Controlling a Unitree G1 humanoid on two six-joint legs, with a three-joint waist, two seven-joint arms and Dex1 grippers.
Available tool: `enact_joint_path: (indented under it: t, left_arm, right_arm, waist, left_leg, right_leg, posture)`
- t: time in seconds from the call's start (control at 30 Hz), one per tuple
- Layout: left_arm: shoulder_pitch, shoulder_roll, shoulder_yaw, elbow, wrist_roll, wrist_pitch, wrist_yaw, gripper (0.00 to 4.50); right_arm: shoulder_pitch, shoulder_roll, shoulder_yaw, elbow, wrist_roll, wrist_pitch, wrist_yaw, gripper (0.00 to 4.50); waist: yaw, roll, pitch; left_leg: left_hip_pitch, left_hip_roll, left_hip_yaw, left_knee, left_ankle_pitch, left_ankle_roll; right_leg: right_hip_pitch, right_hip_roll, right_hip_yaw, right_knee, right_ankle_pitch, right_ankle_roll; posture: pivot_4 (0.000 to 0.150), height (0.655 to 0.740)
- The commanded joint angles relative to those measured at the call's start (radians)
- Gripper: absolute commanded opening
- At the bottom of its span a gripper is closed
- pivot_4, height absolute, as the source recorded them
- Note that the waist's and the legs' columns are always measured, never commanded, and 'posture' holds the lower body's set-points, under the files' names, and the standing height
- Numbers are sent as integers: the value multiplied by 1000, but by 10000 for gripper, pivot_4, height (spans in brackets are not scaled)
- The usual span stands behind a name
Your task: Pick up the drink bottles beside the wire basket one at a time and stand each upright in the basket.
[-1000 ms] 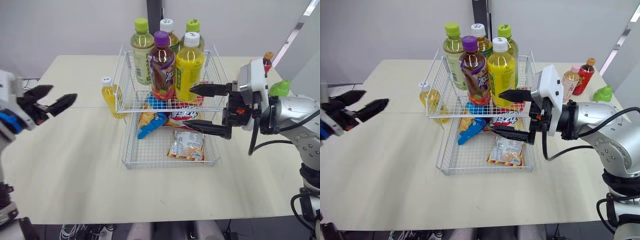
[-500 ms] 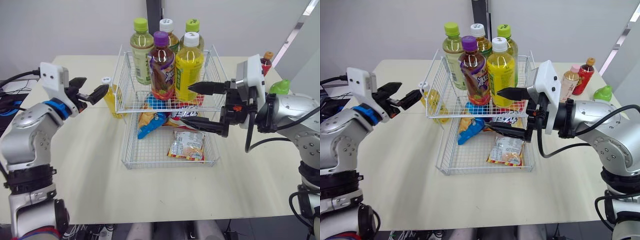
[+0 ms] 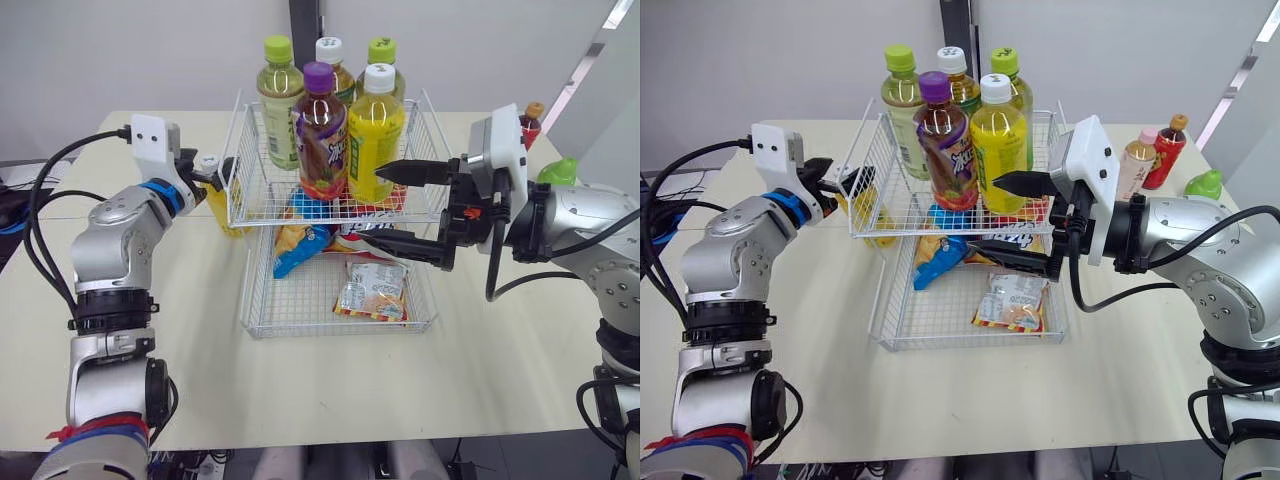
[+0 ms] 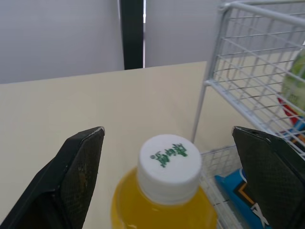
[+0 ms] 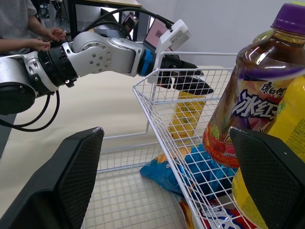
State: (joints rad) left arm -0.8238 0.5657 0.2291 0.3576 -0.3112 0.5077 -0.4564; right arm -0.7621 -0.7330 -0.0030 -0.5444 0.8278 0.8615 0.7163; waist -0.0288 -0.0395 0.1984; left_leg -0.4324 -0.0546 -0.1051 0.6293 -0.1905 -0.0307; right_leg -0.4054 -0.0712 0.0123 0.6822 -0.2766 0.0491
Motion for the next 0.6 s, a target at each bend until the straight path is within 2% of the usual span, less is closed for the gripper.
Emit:
enact_joint_path:
  t: [0.03,0.47,0.57,0.6]
  left_arm:
    - [-37,-7,-10,25,18,-49,0,44591]
    - [-40,-17,-19,52,38,-66,-1,44591]
    - [-45,-15,-15,66,44,-69,7,39237]
    - [-44,-15,-14,64,44,-68,7,36049]
  right_arm:
    - [-23,-5,-11,-25,-17,-7,-15,45000]
    - [-20,7,-26,-59,-31,-22,-45,45000]
    - [-20,7,-27,-55,-30,-23,-42,45000]
    - [-19,7,-28,-57,-28,-22,-42,45000]
  waist:
    - [0,0,0]
    - [-1,0,0]
    - [-1,0,0]
    - [-1,0,0]
  left_leg:
    - [0,0,0,0,0,0]
    - [0,0,0,0,0,0]
    - [0,0,0,0,0,0]
    - [0,0,0,0,0,0]
  right_leg:
    - [0,0,0,0,0,0]
    - [0,0,0,0,0,0]
    - [0,0,0,0,0,0]
    - [0,0,0,0,0,0]
  posture:
    - [1500,7400]
    - [1500,7400]
    - [1500,7400]
    - [1500,7400]
